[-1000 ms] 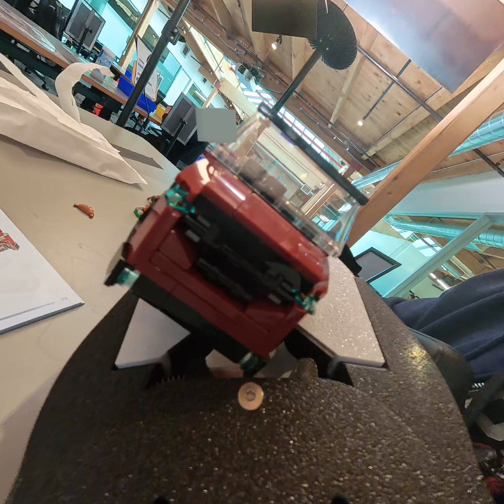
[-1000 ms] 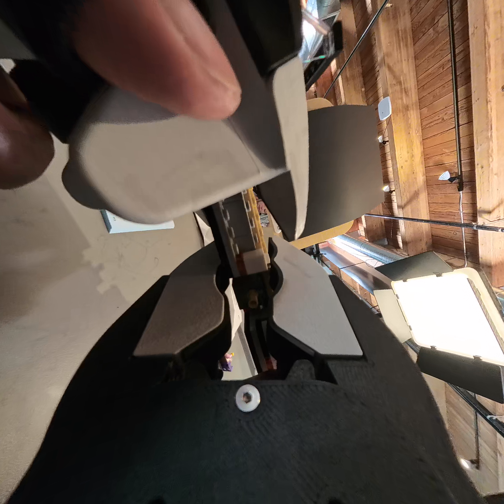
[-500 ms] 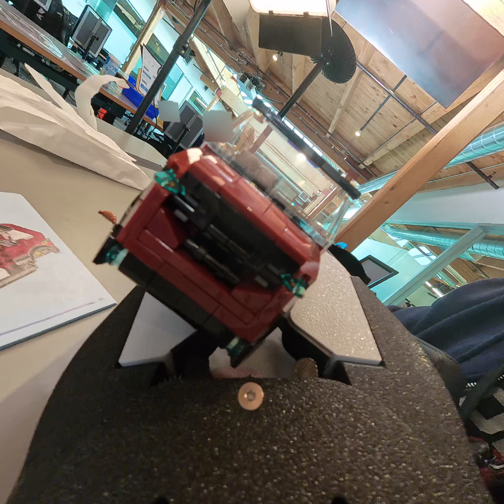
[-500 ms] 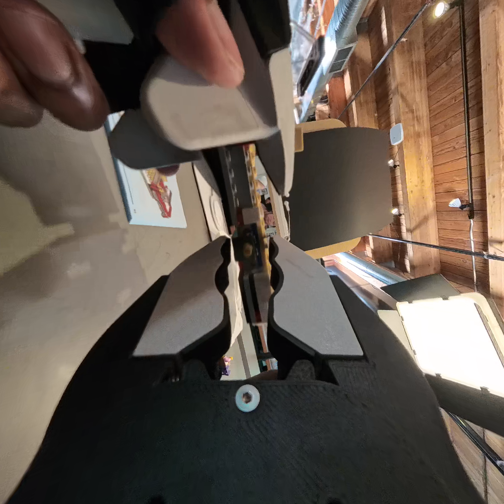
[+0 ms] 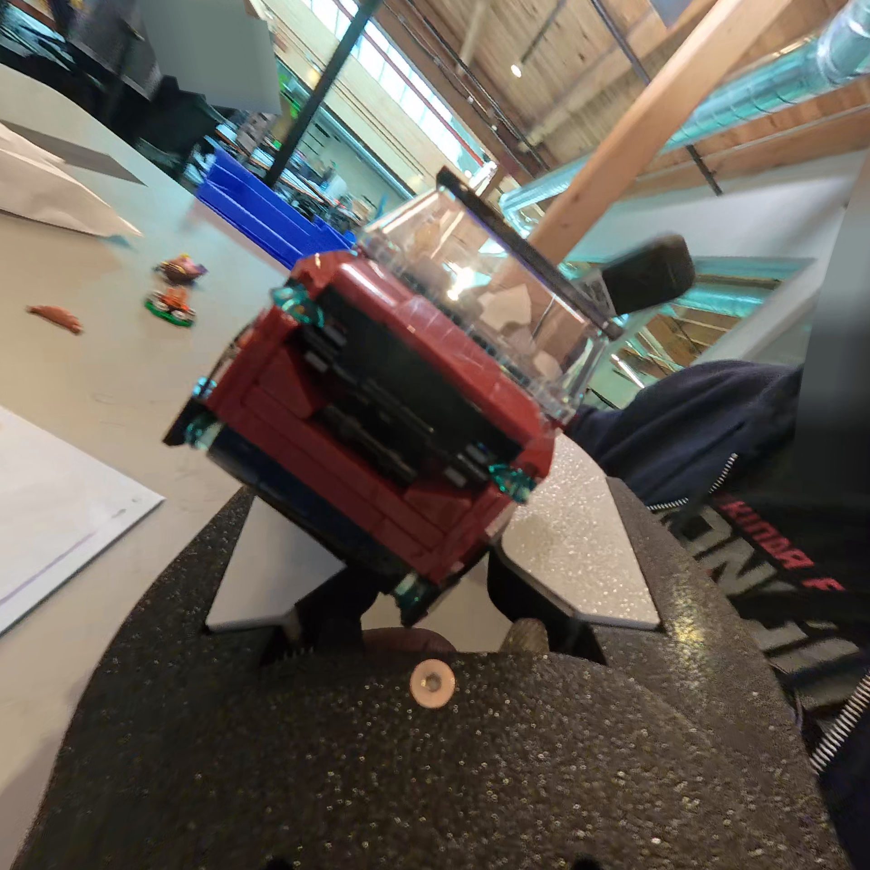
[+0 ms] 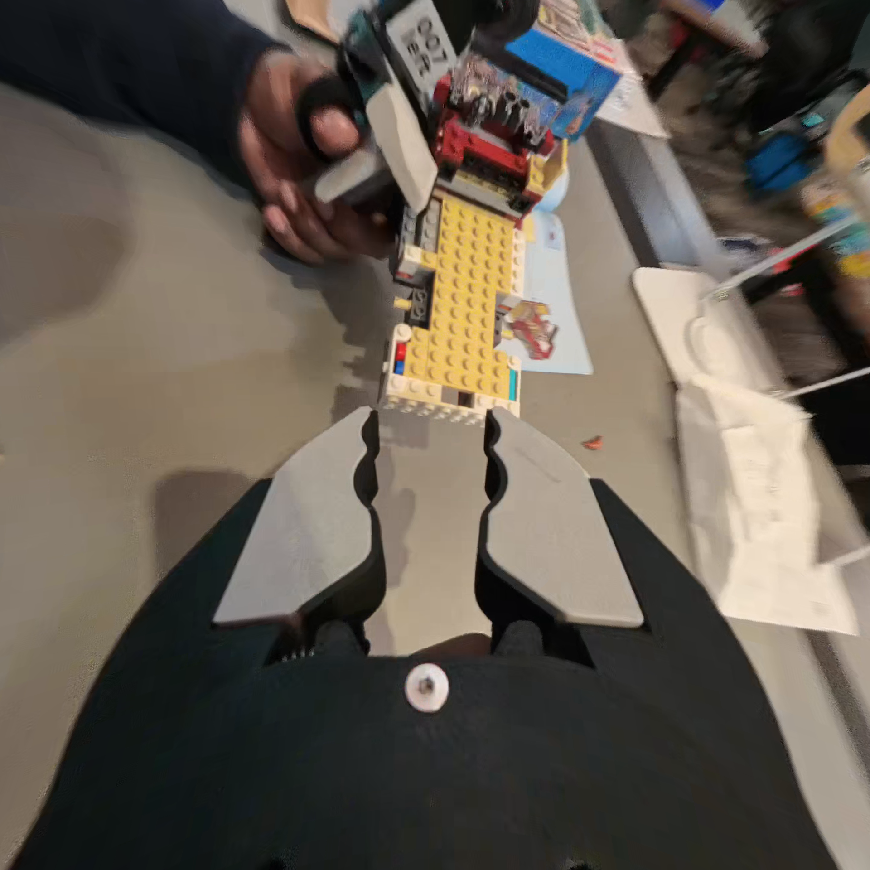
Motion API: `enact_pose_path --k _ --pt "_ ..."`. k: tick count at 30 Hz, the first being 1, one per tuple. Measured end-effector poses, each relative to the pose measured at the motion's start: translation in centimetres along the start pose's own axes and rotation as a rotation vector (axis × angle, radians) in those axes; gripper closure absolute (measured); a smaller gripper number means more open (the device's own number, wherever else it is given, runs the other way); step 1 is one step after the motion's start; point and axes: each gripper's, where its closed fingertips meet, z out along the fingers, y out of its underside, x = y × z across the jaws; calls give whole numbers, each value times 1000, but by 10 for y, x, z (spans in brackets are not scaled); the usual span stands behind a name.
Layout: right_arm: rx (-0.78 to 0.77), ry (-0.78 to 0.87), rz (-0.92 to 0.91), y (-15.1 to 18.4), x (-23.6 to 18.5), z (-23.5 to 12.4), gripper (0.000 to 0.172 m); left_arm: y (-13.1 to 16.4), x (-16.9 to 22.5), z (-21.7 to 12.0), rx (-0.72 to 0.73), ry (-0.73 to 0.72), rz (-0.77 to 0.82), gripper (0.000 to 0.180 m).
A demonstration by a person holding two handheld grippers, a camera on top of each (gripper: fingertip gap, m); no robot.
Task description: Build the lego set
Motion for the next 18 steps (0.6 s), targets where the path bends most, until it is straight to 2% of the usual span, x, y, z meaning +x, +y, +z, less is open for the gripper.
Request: enact_pose_path --k 2,3,5,10,14,18 --pt "65 -149 144 -12 -6 -11 129 5 8 1 -38 65 -4 72" --pt "103 -226 212 -20 -9 -15 129 9 13 1 -63 104 -6 126" --pt "179 -425 356 -35 -20 -21 128 18 24 1 -131 183 -17 126" --pt "152 -552 692 -36 -15 10 125 39 48 -2 -277 335 -11 126" --pt "115 -696 828 -34 -41 35 123 53 58 -4 -364 381 -7 126" --pt "117 -818 927 -33 -63 50 134 64 61 -4 -433 384 7 127"
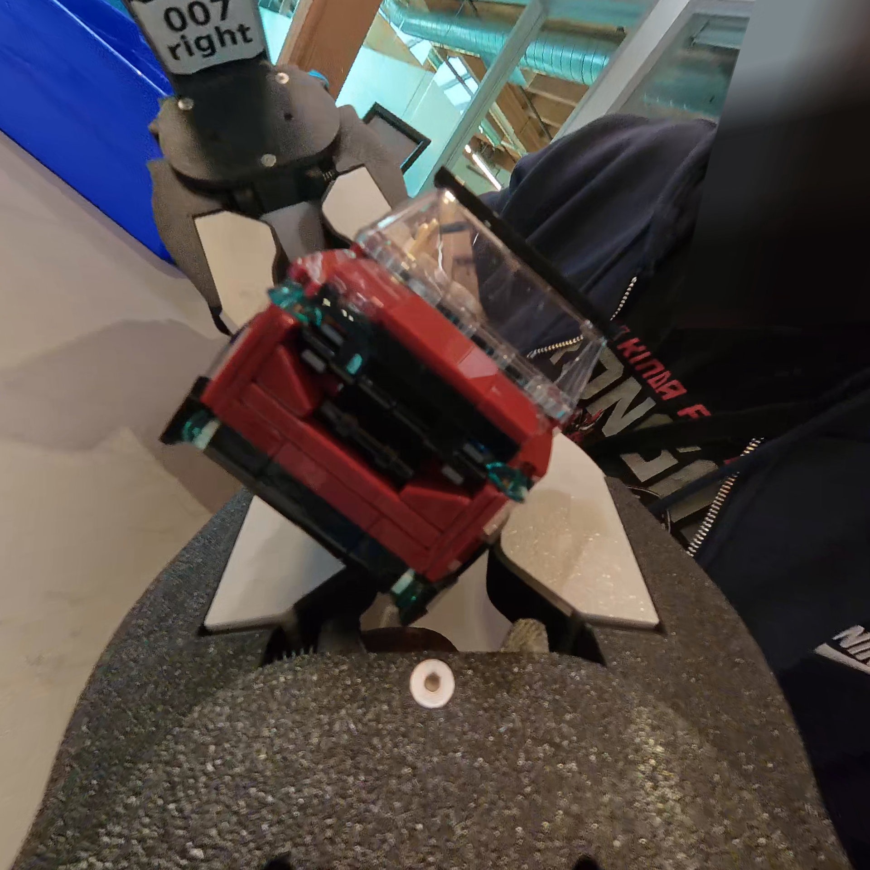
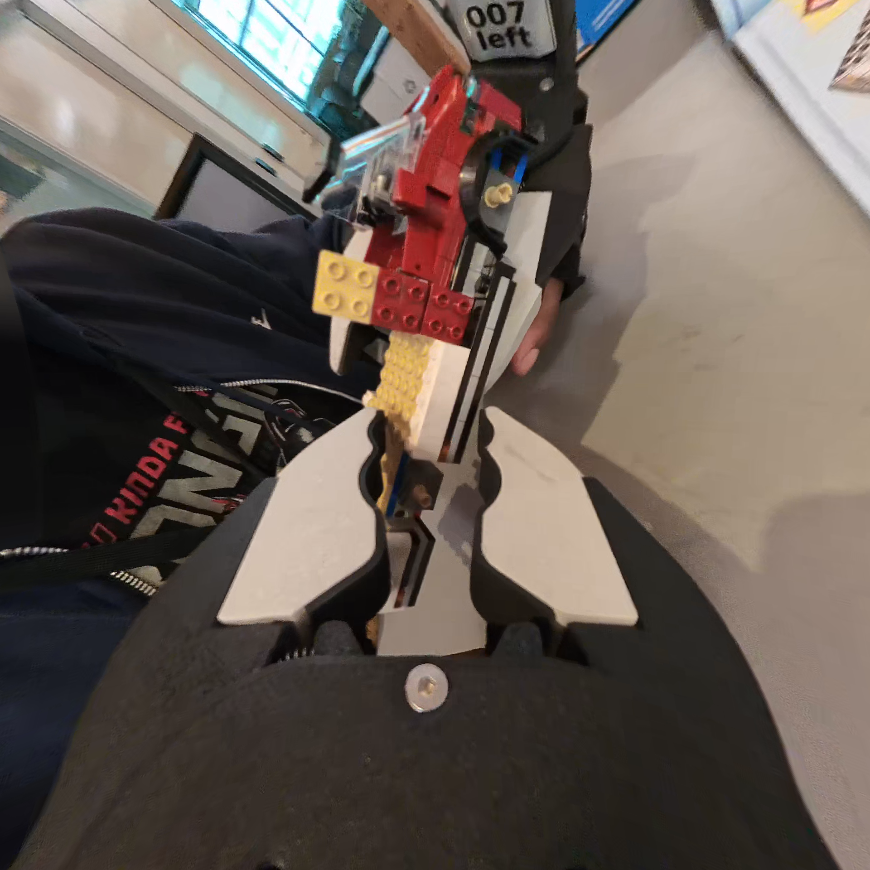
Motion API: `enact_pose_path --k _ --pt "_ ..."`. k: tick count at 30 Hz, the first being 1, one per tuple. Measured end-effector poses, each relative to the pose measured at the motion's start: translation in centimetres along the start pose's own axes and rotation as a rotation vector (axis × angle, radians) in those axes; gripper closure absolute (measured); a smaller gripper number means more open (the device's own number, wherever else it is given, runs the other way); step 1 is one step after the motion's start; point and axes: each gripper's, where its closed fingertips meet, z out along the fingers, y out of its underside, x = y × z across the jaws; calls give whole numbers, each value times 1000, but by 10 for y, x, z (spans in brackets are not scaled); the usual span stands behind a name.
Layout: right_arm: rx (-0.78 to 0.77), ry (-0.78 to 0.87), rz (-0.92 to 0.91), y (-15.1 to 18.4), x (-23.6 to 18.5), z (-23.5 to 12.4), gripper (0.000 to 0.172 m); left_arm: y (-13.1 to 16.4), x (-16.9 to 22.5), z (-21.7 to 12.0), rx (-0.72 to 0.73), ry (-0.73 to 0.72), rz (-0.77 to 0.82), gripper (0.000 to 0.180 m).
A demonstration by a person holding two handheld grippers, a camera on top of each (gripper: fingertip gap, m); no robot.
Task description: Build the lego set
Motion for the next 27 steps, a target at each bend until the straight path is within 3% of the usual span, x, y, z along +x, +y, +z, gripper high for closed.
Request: enact_pose_path --k 7,15,18,20,23,27 --pt "172 -33 103 -3 9 4 141 2 -7 -3 3 -77 -34 123" --pt "473 -56 241 -10 16 -5 142 -14 -18 -4 229 -132 -263 123" --pt "504 -67 257 -8 16 -5 143 -13 -20 -2 255 -151 -297 122" --pt "515 -60 242 -8 16 -9 144 -10 -25 -4 252 -198 -310 112" --pt "490 -37 238 -6 17 -10 145 -8 -23 -5 240 -208 -286 129" --pt "528 -25 241 -10 17 -13 145 -10 -28 -7 273 -257 -327 121"
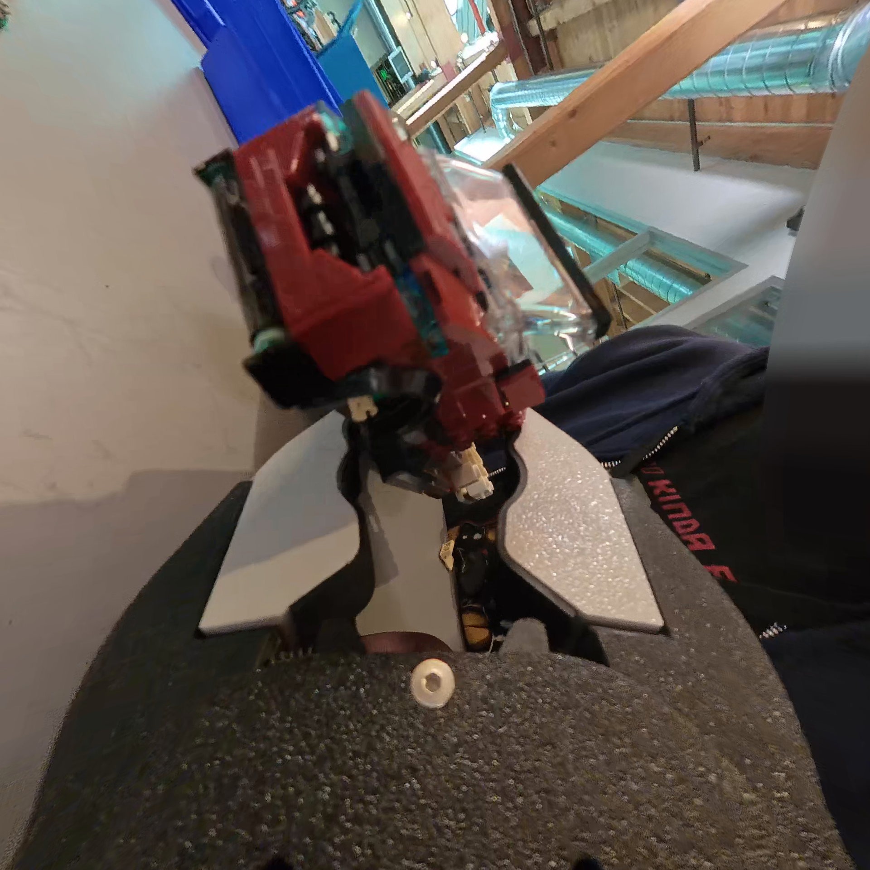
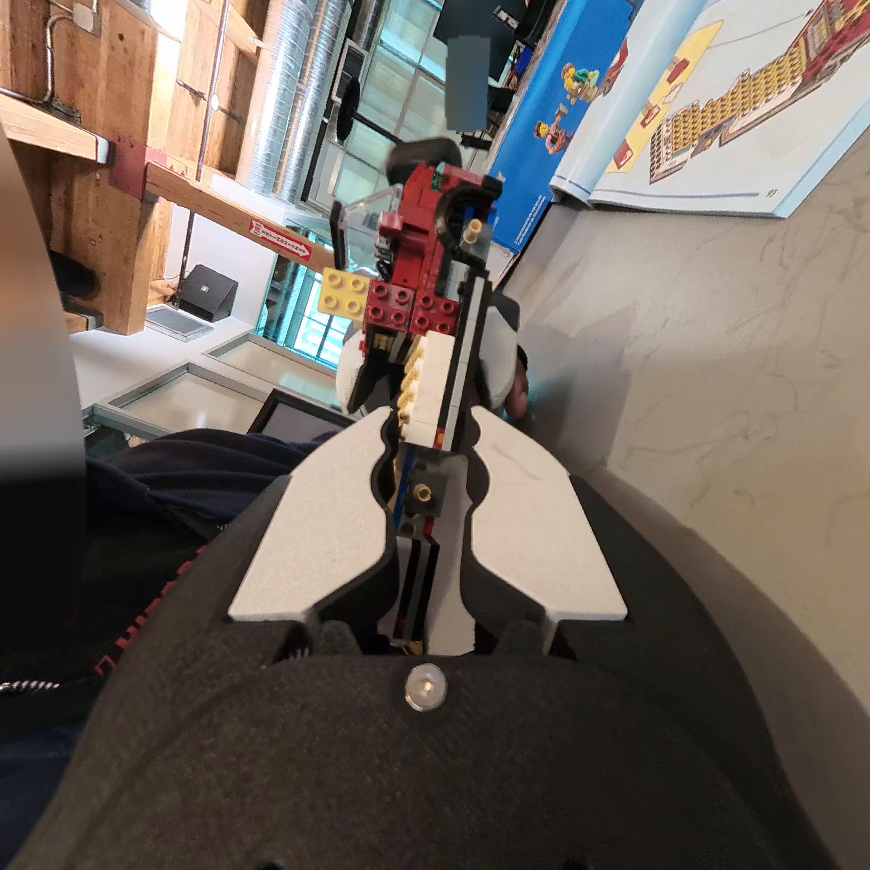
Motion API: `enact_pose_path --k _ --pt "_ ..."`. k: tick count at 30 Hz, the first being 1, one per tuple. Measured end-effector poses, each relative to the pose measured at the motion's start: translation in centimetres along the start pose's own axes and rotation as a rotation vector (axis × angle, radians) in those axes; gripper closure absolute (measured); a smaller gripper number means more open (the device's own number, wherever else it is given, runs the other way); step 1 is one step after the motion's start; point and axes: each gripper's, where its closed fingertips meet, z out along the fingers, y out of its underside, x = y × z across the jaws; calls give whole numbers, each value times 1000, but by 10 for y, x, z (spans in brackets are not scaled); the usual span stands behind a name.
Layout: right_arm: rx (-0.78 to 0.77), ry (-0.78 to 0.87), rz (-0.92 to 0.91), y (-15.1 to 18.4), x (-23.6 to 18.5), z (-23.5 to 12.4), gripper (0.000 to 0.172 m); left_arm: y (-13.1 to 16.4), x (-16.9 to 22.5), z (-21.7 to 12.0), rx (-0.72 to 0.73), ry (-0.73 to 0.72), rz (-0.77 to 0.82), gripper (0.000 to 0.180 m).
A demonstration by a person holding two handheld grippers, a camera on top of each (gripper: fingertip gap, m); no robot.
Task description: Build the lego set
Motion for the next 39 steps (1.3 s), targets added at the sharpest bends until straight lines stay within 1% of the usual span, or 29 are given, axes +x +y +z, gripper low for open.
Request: enact_pose_path --k 3,5,8,10,13,15,17,20,24,28,31,35,37,39 --pt "74 17 -10 -6 0 -1 147 -5 -1 2 75 -14 -68 117" --pt "123 41 -17 -7 1 -1 148 -10 -1 5 161 -18 -127 111" --pt "190 56 -2 -8 3 0 149 -12 -5 7 271 -44 -176 113" --pt "222 53 14 -9 2 0 149 -14 -4 7 328 -47 -179 116" --pt "204 64 -6 -3 0 3 149 -16 -4 4 352 -80 -138 118" --pt "146 75 -36 4 -2 7 149 -19 -1 0 356 -77 -119 119" --pt "68 102 -98 12 -2 9 148 -19 3 -1 330 -71 -111 120" --pt "-35 139 -176 20 -3 9 146 -13 6 0 281 -42 -148 120" --pt "-123 122 -129 26 -2 11 144 -9 2 0 268 -7 -245 121" --pt "-180 73 -57 35 -2 17 145 -5 2 2 215 -33 -218 120" --pt "-184 42 -34 39 -3 22 147 -7 3 3 215 -43 -197 120" --pt "-64 -3 4 26 -7 23 149 -13 6 2 231 -63 -154 119" --pt "-19 -10 19 21 -7 21 149 -12 8 3 220 -79 -120 108" --pt "34 -22 35 15 -8 18 149 -11 11 4 214 -74 -90 103"
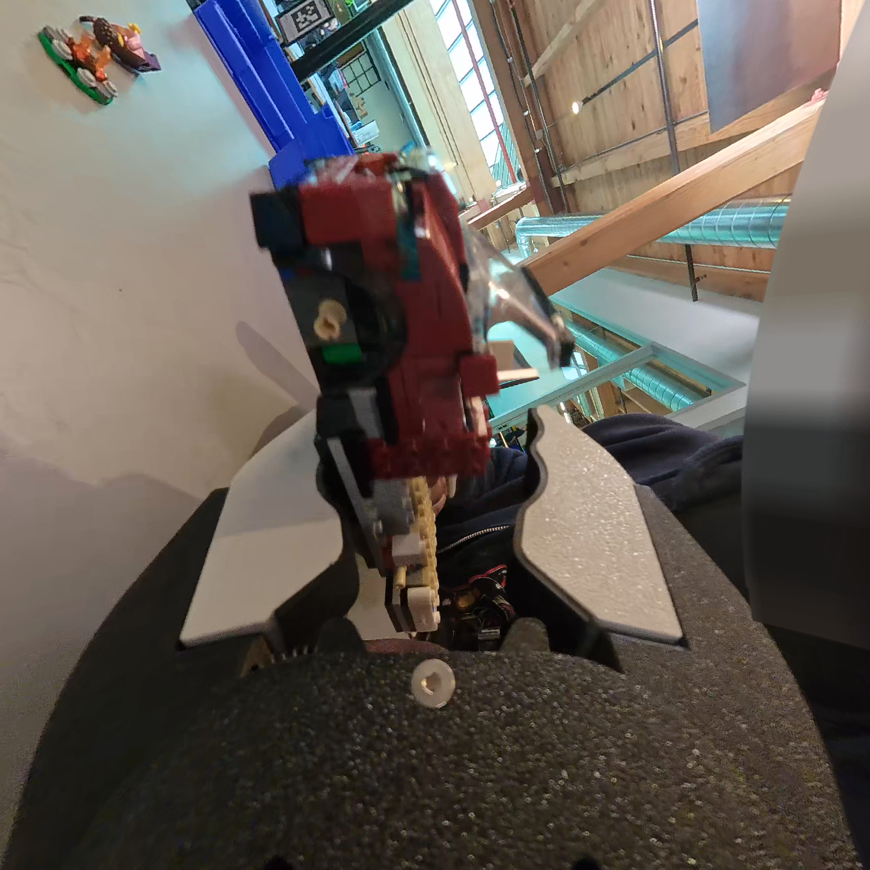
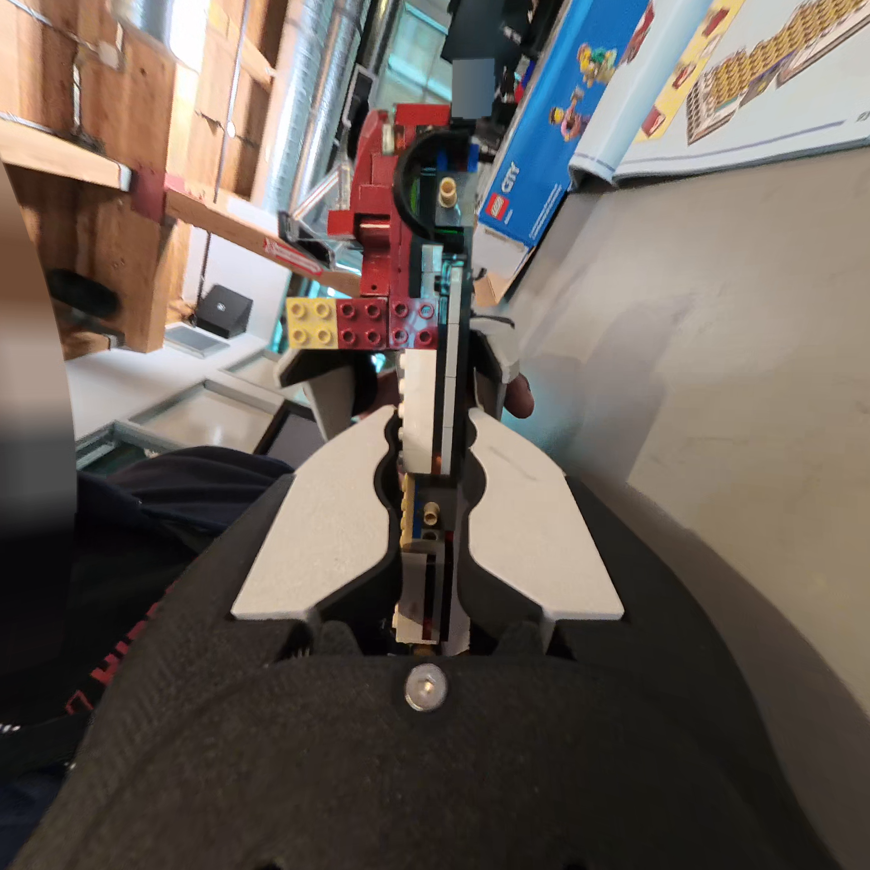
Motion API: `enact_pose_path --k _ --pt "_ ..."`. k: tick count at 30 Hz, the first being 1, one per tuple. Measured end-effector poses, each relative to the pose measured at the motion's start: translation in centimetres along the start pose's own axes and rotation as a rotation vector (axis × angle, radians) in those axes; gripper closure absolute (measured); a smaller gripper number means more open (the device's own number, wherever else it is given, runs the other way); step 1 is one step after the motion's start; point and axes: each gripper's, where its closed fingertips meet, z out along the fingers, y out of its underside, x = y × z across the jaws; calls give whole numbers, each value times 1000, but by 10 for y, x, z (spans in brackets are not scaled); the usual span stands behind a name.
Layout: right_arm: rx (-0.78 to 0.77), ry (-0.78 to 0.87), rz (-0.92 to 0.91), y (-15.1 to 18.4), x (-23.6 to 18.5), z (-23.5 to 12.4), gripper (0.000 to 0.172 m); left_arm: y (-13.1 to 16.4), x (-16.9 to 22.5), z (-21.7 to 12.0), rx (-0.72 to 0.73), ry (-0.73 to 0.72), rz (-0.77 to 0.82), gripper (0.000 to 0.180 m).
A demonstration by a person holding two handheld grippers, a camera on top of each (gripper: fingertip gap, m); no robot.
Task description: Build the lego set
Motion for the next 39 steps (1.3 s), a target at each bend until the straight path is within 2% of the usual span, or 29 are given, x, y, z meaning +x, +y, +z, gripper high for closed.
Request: enact_pose_path --k 2,4,12,14,17,21,27,30,35,39 --pt "59 -20 23 -7 -2 -3 149 2 3 0 7 12 24 98" --pt "88 -9 26 -11 -1 -5 149 3 0 -1 23 -8 41 100" --pt "103 -3 3 -6 -7 4 149 1 -11 1 98 4 -57 151" --pt "107 28 -18 -6 -5 5 148 0 -13 -1 122 5 -81 156" --pt "73 84 -73 -3 -1 5 144 0 -16 -2 133 6 -141 156" --pt "-24 211 -187 7 6 1 124 3 -25 -3 130 -61 -177 157" --pt "-111 363 -353 15 7 -26 124 8 -41 -11 180 -159 -246 158" --pt "-233 452 -484 34 7 -47 125 10 -47 -14 205 -190 -275 158" --pt "-445 556 -682 86 -2 -82 130 17 -42 -13 215 -173 -279 157" --pt "-518 537 -735 122 -15 -82 137 27 -41 -7 190 -160 -284 157"
